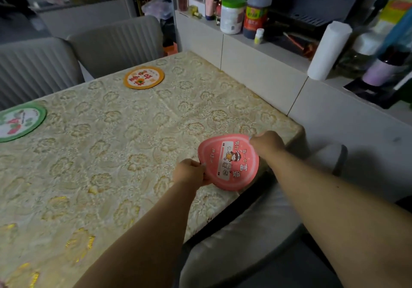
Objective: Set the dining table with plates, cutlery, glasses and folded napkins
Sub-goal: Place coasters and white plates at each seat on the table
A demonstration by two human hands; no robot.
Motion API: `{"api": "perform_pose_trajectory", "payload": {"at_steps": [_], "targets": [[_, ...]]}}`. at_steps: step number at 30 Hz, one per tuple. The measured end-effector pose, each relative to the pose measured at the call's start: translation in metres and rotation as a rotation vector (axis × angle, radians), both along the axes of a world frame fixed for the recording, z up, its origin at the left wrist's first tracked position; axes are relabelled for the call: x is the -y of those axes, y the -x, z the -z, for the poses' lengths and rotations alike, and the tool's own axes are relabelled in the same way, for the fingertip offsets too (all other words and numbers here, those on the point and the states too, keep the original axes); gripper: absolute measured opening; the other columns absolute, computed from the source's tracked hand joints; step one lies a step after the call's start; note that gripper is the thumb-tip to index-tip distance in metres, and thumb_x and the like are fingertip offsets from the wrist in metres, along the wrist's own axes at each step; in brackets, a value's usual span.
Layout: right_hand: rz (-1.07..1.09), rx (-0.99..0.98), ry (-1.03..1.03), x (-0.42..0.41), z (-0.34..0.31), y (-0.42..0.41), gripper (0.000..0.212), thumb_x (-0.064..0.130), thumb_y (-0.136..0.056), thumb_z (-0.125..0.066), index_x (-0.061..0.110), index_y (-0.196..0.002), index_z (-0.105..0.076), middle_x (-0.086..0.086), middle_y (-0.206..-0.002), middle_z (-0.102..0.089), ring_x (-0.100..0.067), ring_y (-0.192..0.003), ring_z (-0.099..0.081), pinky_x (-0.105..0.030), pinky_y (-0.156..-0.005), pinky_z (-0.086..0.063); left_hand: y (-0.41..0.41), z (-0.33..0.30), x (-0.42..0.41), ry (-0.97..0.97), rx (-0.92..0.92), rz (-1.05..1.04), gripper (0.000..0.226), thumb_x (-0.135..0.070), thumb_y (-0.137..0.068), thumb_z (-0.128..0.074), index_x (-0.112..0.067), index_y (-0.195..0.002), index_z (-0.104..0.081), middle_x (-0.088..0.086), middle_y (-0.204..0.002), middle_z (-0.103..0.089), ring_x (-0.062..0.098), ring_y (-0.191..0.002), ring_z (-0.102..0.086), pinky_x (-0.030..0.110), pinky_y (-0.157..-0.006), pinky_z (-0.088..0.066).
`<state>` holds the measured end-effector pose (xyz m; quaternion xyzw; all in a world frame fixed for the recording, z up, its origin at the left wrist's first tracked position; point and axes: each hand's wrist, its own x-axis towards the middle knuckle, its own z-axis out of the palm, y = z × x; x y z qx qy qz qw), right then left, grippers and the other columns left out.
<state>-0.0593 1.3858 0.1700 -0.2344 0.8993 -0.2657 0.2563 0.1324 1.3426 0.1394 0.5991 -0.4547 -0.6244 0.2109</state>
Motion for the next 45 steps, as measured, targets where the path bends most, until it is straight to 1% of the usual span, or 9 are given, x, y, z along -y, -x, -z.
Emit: {"api": "perform_pose_trajectory", "payload": {"at_steps": [3,6,10,15,18,27,31,38,45], "targets": [[-0.066,-0.001,-0.045,0.009,0.012,0.011,0.031,0.031,-0.089,-0.057,0.002,-0.095,-0.066,-0.012,-0.091,-0.067,-0.025,-0.072,-0.059,-0.022,-0.053,-0.038,0.006,0.009,0.001,-0.008,0.069,-0.015,0.005,0.004,-0.089,-0.060,0.007,-0.092,-0.057,0.020,-0.076,-0.064,0.026,-0.061,-0.067,0.035,-0.047,-0.058],[-0.189,-0.043,-0.163,0.014,0.018,0.011,0.023,0.028,-0.089,-0.057,0.007,-0.079,-0.059,-0.010,-0.081,-0.062,-0.024,-0.071,-0.057,-0.025,-0.060,-0.040,0.007,0.016,-0.001,-0.035,0.166,-0.014,0.003,0.007,-0.086,-0.061,0.007,-0.086,-0.059,0.019,-0.075,-0.065,0.029,-0.063,-0.068,0.043,-0.056,-0.060],[-0.314,-0.232,-0.321,0.024,0.011,-0.009,0.024,0.029,-0.086,-0.056,0.009,-0.096,-0.065,-0.009,-0.092,-0.064,-0.027,-0.087,-0.062,-0.028,-0.069,-0.047,-0.006,0.007,0.001,-0.023,0.268,0.021,0.015,-0.003,-0.088,-0.060,-0.001,-0.074,-0.058,0.021,-0.078,-0.068,0.032,-0.072,-0.070,0.047,-0.074,-0.059],[-0.456,-0.254,-0.099,0.059,-0.021,-0.070,0.027,0.021,-0.085,-0.052,0.003,-0.097,-0.066,-0.012,-0.097,-0.067,-0.029,-0.089,-0.064,-0.030,-0.074,-0.053,-0.047,-0.024,0.017,0.004,0.186,-0.090,0.013,-0.007,-0.096,-0.053,-0.003,-0.083,-0.055,0.013,-0.074,-0.060,0.021,-0.061,-0.064,0.043,-0.072,-0.059],[-0.564,-0.206,0.029,0.075,-0.042,-0.127,0.018,0.018,-0.083,-0.051,0.006,-0.087,-0.062,-0.013,-0.094,-0.067,-0.029,-0.085,-0.063,-0.028,-0.068,-0.049,-0.088,-0.042,0.018,0.043,0.158,-0.156,0.010,-0.009,-0.096,-0.053,-0.003,-0.088,-0.054,0.011,-0.076,-0.059,0.019,-0.059,-0.062,0.035,-0.057,-0.058],[-0.832,-0.117,0.220,0.055,-0.082,-0.326,0.027,0.026,-0.088,-0.052,0.009,-0.106,-0.063,-0.010,-0.106,-0.065,-0.029,-0.097,-0.060,-0.027,-0.071,-0.044,-0.262,-0.070,-0.024,0.158,0.131,-0.380,0.013,-0.014,-0.097,-0.052,-0.003,-0.090,-0.054,0.010,-0.075,-0.055,0.022,-0.058,-0.061,0.033,-0.052,-0.054],[-0.902,-0.104,0.284,0.019,-0.092,-0.423,0.023,0.024,-0.088,-0.051,0.009,-0.101,-0.064,-0.009,-0.101,-0.066,-0.028,-0.092,-0.060,-0.027,-0.069,-0.043,-0.352,-0.075,-0.062,0.181,0.131,-0.460,0.020,-0.013,-0.098,-0.050,-0.008,-0.078,-0.051,0.011,-0.074,-0.054,0.022,-0.056,-0.060,0.032,-0.051,-0.052],[-0.982,-0.024,0.343,-0.049,-0.095,-0.602,0.019,0.022,-0.086,-0.051,0.011,-0.094,-0.064,-0.009,-0.096,-0.067,-0.029,-0.089,-0.059,-0.026,-0.067,-0.038,-0.521,-0.093,-0.138,0.202,0.137,-0.541,0.012,-0.013,-0.098,-0.050,-0.002,-0.094,-0.054,0.012,-0.077,-0.055,0.024,-0.058,-0.060,0.034,-0.055,-0.054],[-1.085,0.052,0.327,-0.090,-0.085,-0.747,0.013,0.026,-0.086,-0.052,0.015,-0.084,-0.059,-0.006,-0.089,-0.065,-0.028,-0.084,-0.059,-0.028,-0.065,-0.041,-0.672,-0.094,-0.189,0.174,0.141,-0.643,0.015,-0.014,-0.099,-0.050,-0.004,-0.088,-0.053,0.012,-0.079,-0.054,0.023,-0.058,-0.059,0.031,-0.050,-0.052]]}}
